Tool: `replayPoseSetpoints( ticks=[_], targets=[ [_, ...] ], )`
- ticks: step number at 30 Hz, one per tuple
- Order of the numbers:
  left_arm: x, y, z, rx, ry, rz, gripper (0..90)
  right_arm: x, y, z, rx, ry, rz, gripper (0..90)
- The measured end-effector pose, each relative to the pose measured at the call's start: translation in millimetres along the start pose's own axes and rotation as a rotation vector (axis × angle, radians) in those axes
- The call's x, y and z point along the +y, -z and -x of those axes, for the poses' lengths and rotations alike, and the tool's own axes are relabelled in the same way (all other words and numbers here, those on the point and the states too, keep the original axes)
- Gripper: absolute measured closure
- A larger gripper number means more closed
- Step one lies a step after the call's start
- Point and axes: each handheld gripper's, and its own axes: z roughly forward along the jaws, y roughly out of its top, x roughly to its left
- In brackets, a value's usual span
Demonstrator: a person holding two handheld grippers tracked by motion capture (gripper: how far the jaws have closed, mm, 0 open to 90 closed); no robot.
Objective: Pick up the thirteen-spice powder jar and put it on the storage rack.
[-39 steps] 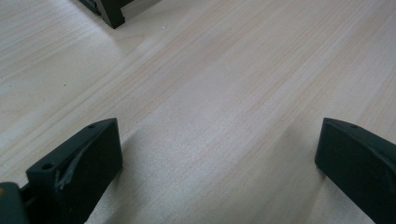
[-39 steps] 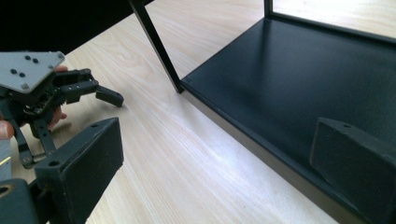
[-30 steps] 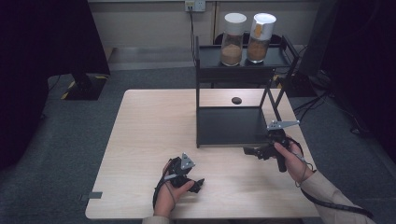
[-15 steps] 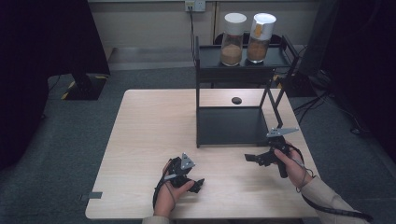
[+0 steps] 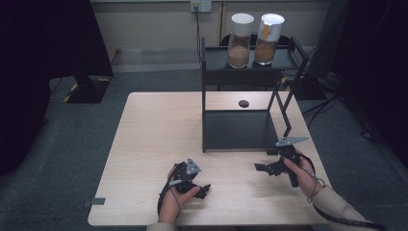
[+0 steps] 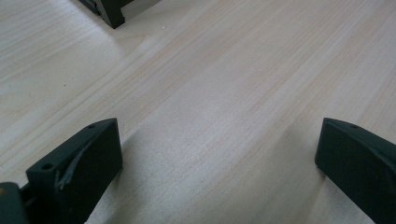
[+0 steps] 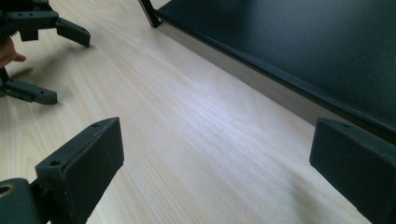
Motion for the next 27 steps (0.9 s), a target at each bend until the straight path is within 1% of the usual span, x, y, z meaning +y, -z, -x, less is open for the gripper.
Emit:
replayPoseSetpoints(
  ticks=[14,22,27],
  targets=[
    [0.0,0.0,0.0,0.000,0.000,0.000,0.0,-19.3,6.4,3.8,-0.020,0.003,-0.024,1.9],
    [0.0,0.0,0.0,0.000,0.000,0.000,0.0,-27.7,14.3,7.0,-0.030,-0.004,-0.028,1.9],
    [0.0,0.0,0.0,0.000,0.000,0.000,0.0,-32.0,20.4,8.8,-0.043,0.005,-0.035,1.9]
  ],
)
